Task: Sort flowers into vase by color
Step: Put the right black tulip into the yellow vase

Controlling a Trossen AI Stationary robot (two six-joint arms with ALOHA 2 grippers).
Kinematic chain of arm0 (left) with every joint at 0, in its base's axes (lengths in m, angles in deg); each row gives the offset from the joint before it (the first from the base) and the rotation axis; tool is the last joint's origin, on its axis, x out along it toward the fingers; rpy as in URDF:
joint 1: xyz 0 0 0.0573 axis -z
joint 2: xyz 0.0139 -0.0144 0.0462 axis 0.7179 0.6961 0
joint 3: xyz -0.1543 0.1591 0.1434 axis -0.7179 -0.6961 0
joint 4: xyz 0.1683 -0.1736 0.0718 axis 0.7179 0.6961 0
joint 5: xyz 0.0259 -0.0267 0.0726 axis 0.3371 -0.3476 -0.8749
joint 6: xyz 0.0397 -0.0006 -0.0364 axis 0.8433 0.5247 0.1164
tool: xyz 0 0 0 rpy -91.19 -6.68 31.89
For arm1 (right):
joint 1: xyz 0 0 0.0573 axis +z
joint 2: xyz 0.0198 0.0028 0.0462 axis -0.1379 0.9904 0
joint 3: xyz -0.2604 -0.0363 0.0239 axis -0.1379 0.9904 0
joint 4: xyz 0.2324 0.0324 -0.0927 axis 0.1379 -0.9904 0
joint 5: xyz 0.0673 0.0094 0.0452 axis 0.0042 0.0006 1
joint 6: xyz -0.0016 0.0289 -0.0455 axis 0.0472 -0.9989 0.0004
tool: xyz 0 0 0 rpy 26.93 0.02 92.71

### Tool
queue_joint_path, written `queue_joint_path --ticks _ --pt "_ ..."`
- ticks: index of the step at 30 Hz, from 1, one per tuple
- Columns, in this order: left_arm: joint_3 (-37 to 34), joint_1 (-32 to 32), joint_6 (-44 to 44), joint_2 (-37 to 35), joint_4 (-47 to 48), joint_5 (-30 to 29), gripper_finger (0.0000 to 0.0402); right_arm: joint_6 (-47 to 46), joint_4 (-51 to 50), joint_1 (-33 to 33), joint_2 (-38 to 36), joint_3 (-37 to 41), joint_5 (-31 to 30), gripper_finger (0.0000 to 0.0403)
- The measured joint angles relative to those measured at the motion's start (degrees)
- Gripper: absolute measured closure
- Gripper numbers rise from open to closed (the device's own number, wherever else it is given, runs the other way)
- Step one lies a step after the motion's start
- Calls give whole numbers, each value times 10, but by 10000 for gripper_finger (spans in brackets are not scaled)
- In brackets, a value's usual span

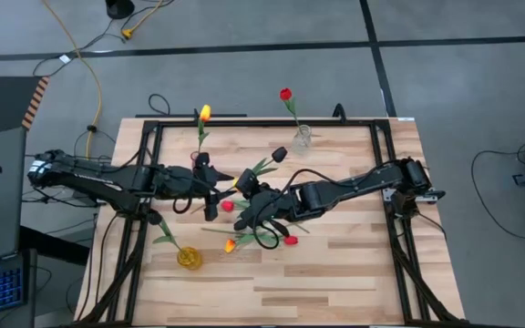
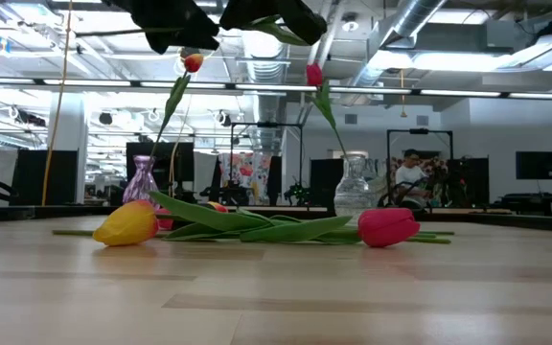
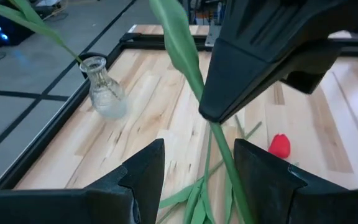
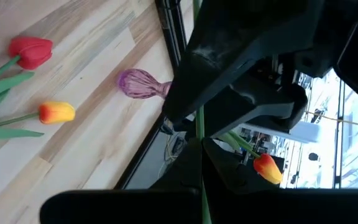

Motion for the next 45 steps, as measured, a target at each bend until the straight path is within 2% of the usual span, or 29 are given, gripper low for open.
queue_joint_path --ticks 6,18,24,32,37,45 --pt "0 -1 -1 0 -12 7 268 0 1 0 0 0 1 371" --pt "0 -1 -1 0 -14 6 393 -2 5 0 0 0 1 358" --pt "0 -1 1 0 -14 5 396 -6 7 0 0 0 1 356" --pt "0 -1 1 0 -17 4 400 -81 42 0 0 0 1 341" --pt "0 -1 1 0 -16 3 401 -91 46 0 0 0 1 301" --pt "0 -1 2 -8 -14 -27 401 -171 70 5 0 0 0 212"
